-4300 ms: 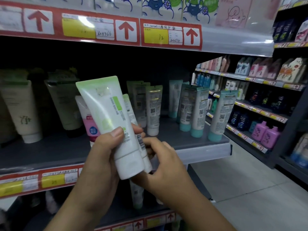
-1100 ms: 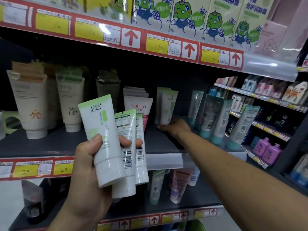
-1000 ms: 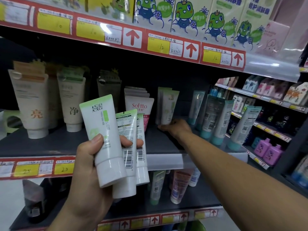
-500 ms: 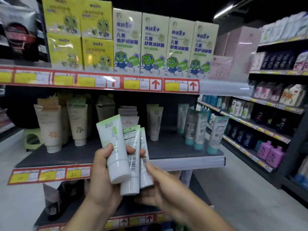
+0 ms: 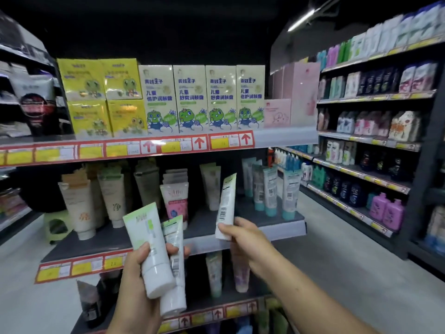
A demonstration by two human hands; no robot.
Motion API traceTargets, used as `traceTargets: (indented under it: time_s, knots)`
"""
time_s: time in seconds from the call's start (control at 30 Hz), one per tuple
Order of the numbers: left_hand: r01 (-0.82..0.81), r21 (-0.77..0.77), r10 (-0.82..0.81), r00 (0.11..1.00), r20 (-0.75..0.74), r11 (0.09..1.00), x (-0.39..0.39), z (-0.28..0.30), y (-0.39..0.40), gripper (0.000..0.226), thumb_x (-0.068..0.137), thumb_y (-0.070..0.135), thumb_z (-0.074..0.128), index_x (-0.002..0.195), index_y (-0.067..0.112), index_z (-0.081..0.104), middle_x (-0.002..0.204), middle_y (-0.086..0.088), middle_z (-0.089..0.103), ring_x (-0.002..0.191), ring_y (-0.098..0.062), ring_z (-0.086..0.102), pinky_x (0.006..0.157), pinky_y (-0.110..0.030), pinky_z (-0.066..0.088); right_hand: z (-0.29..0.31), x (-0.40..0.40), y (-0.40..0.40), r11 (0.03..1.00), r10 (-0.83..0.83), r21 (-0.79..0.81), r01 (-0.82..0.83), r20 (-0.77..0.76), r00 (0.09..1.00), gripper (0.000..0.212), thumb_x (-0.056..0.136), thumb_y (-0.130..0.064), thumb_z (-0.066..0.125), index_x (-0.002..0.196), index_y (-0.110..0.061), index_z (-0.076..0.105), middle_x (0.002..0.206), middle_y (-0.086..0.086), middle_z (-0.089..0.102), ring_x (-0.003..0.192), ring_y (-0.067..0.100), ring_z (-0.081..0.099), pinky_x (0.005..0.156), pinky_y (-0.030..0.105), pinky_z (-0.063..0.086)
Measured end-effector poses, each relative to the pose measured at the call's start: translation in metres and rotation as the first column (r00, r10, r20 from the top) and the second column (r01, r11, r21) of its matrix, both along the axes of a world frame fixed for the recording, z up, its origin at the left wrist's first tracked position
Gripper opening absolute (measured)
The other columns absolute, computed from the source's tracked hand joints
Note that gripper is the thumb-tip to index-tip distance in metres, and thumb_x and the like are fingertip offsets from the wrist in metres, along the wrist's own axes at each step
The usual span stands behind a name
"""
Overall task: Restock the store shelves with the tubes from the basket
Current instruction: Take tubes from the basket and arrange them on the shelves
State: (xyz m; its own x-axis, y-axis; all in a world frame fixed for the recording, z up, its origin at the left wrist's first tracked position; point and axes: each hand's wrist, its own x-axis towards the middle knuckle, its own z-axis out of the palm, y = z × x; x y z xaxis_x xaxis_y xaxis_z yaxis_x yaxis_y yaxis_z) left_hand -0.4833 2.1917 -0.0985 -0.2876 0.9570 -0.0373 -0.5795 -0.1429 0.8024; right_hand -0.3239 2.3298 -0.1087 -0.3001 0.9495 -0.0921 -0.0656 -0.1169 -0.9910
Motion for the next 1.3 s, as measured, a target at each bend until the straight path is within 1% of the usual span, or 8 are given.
traceTargets:
  time_s: [0.13, 0.23, 0.37, 0.47, 0.63, 0.8, 1.07, 1.3]
  knots:
    - [-0.032, 0.013, 0.031, 0.998, 0.058, 0.999, -0.006, -0.007, -0.001, 0.072, 0.014, 0.051, 0.088, 0.063, 0.000, 0.072, 0.087, -0.030, 0.070, 0.077, -0.036, 0.072, 0.055, -0.036, 0.059, 0.009, -0.013, 0.044, 0.966, -0.178, 0.235, 0.104, 0.319, 0.931, 0.054, 0.070, -0.022, 0.080, 0.117, -0.015, 0.054, 0.112, 0.002, 0.068, 0.100, 0.020, 0.066, 0.091, 0.039, 0.054]
    - [-0.071, 0.044, 0.068, 0.996, 0.055, 0.997, -0.008, -0.004, -0.001, 0.053, 0.044, 0.049, 0.077, 0.063, 0.001, 0.071, 0.083, -0.025, 0.069, 0.082, -0.034, 0.075, 0.058, -0.037, 0.060, 0.008, -0.028, 0.071, 0.944, -0.230, 0.322, 0.077, 0.470, 0.852, 0.056, 0.073, -0.018, 0.080, 0.121, -0.012, 0.052, 0.118, 0.006, 0.065, 0.104, 0.024, 0.063, 0.081, 0.031, 0.049]
    - [-0.074, 0.069, 0.069, 0.995, 0.072, 0.995, -0.011, 0.001, 0.010, 0.046, 0.078, 0.042, 0.052, 0.060, 0.004, 0.071, 0.084, -0.025, 0.070, 0.080, -0.034, 0.073, 0.083, -0.044, 0.050, 0.001, -0.037, 0.095, 0.936, -0.264, 0.348, 0.060, 0.577, 0.773, 0.047, 0.080, -0.018, 0.075, 0.118, -0.006, 0.049, 0.122, 0.014, 0.061, 0.109, 0.032, 0.060, 0.079, 0.034, 0.046]
    - [-0.053, 0.065, 0.050, 0.998, 0.043, 0.997, -0.009, 0.007, 0.019, 0.053, 0.090, 0.045, 0.044, 0.068, 0.004, 0.069, 0.098, -0.033, 0.068, 0.090, -0.041, 0.067, 0.080, -0.046, 0.055, -0.004, -0.042, 0.106, 0.927, -0.290, 0.371, 0.063, 0.599, 0.746, 0.049, 0.081, -0.023, 0.075, 0.120, -0.007, 0.050, 0.122, 0.014, 0.062, 0.110, 0.032, 0.060, 0.077, 0.033, 0.044]
    - [-0.040, 0.084, 0.038, 0.999, 0.018, 0.996, -0.004, 0.013, 0.030, 0.047, 0.083, 0.048, 0.050, 0.078, 0.003, 0.066, 0.093, -0.025, 0.069, 0.076, -0.034, 0.066, 0.067, -0.039, 0.055, -0.008, -0.046, 0.116, 0.917, -0.282, 0.398, 0.002, 0.646, 0.709, 0.045, 0.077, -0.023, 0.072, 0.119, -0.010, 0.060, 0.120, 0.011, 0.067, 0.107, 0.030, 0.063, 0.080, 0.032, 0.049]
    - [-0.053, 0.079, 0.054, 0.998, -0.017, 0.995, 0.002, 0.015, 0.033, 0.048, 0.079, 0.048, 0.052, 0.083, 0.001, 0.064, 0.097, -0.027, 0.070, 0.076, -0.033, 0.065, 0.074, -0.044, 0.047, -0.013, -0.050, 0.120, 0.901, -0.342, 0.432, 0.041, 0.649, 0.680, 0.049, 0.074, -0.033, 0.081, 0.107, -0.010, 0.053, 0.115, 0.010, 0.065, 0.104, 0.030, 0.062, 0.075, 0.032, 0.047]
    - [-0.107, 0.028, 0.107, 0.994, 0.003, 0.994, 0.001, -0.001, 0.030, 0.049, 0.074, 0.049, 0.054, 0.080, 0.002, 0.066, 0.104, -0.031, 0.068, 0.077, -0.036, 0.065, 0.072, -0.044, 0.047, -0.017, -0.062, 0.127, 0.900, -0.392, 0.422, 0.113, 0.668, 0.632, 0.052, 0.076, -0.041, 0.079, 0.111, -0.012, 0.053, 0.117, 0.009, 0.066, 0.106, 0.030, 0.063, 0.071, 0.032, 0.044]
    - [-0.126, -0.001, 0.126, 0.992, -0.024, 0.992, 0.000, -0.005, 0.033, 0.048, 0.083, 0.048, 0.052, 0.085, 0.002, 0.066, 0.108, -0.032, 0.068, 0.083, -0.035, 0.064, 0.076, -0.044, 0.049, -0.017, -0.060, 0.125, 0.901, -0.390, 0.405, 0.154, 0.603, 0.696, 0.061, 0.074, -0.041, 0.081, 0.115, -0.010, 0.049, 0.119, 0.012, 0.060, 0.108, 0.032, 0.060, 0.079, 0.036, 0.050]
